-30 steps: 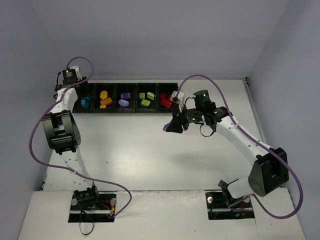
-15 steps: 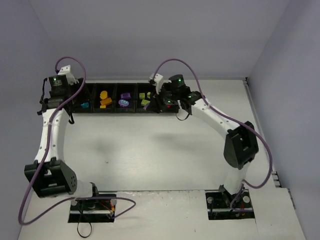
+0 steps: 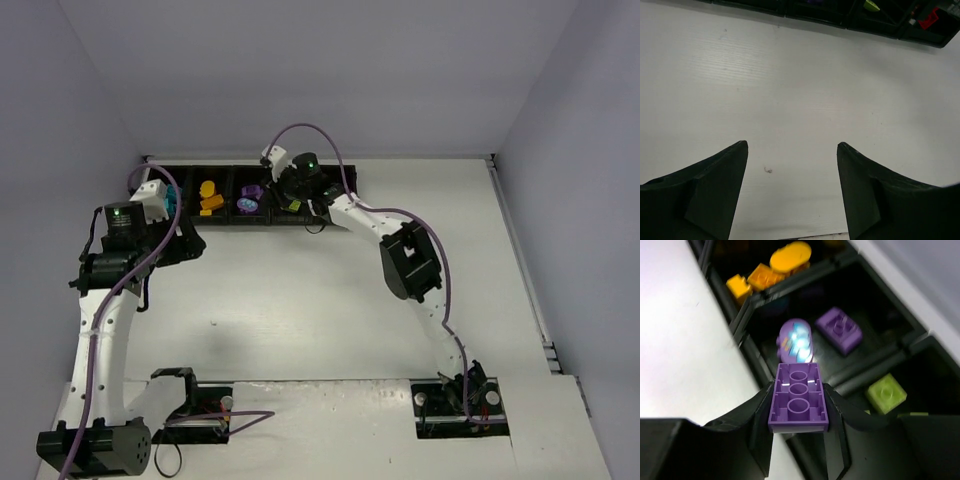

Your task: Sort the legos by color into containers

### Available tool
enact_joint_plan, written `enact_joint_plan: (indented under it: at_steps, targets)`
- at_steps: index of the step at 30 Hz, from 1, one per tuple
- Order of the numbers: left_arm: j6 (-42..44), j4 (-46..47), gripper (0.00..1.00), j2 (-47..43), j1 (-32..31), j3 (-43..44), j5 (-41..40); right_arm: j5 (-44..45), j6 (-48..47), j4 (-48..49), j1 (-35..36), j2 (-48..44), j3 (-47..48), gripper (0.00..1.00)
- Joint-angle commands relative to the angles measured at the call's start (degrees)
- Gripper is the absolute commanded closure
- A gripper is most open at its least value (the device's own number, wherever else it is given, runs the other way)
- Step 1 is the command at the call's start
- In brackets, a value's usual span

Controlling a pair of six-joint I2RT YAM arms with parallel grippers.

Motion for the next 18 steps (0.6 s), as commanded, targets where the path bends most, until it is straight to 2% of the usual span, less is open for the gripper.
enact_joint_plan:
  at_steps: [1,8,10,11,13,14,18]
  targets:
    - [-2.31,-1.26,0.34,-3.09,-0.28,-1.11,3.38,3.28,-1.78,14.3,1.81,1.85,6.81,0.9]
    - [-2.66,-2.14,0.34,-4.06,-1.07,-2.51,4.79,7.33,-3.18,17.47,3.3,9.31,16.02,0.73]
    - [-2.67,-1.88,0.34,-4.06,-1.16,-2.95,5.14,8.73,-2.74,17.91,3.39,10.81,17.88,0.59]
    - [-2.67,-1.61,0.34,-4.15,-1.24,-3.21,5.14,9.26,-2.48,18.52,3.39,11.95,18.93,0.47]
    - [-2.14,-1.44,0.34,-4.33,-1.24,-3.39,5.06,10.4,-2.04,19.41,3.48,12.57,19.2,0.38]
    - [-1.96,-1.44,0.34,-4.33,-1.33,-3.57,4.8,10.75,-1.78,20.02,3.39,12.58,19.2,0.29]
    - [-1.52,-0.82,0.34,-4.41,-1.33,-3.66,3.92,12.16,-1.86,20.11,3.48,11.09,18.33,0.12]
